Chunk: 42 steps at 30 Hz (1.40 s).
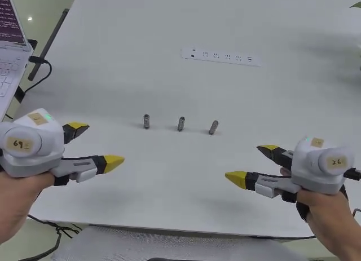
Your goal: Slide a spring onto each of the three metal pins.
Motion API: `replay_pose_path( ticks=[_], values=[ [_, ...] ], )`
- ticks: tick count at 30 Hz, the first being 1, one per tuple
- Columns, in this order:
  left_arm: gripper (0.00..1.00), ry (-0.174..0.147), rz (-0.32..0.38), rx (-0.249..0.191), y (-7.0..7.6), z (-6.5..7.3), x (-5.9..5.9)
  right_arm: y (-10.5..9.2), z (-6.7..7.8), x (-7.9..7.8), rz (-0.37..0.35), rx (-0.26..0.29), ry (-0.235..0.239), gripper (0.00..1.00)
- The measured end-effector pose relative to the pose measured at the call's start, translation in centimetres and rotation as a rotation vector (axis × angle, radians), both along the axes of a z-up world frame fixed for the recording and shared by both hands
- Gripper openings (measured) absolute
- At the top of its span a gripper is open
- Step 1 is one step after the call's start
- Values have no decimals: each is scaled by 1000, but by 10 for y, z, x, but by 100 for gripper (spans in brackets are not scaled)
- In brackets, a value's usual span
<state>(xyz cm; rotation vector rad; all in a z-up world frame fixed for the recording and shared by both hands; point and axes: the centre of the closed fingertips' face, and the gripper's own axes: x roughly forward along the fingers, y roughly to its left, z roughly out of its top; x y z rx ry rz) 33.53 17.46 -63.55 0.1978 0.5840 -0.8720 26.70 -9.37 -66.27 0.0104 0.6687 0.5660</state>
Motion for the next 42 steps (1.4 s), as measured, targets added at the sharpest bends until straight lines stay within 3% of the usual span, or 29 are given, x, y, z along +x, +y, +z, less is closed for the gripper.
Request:
replay_pose_path(
  ticks=[42],
  values=[
    [65, 4, 6, -20, -1, 1, 0, 1, 1, -2, 9, -10, 6, 75]
  ],
)
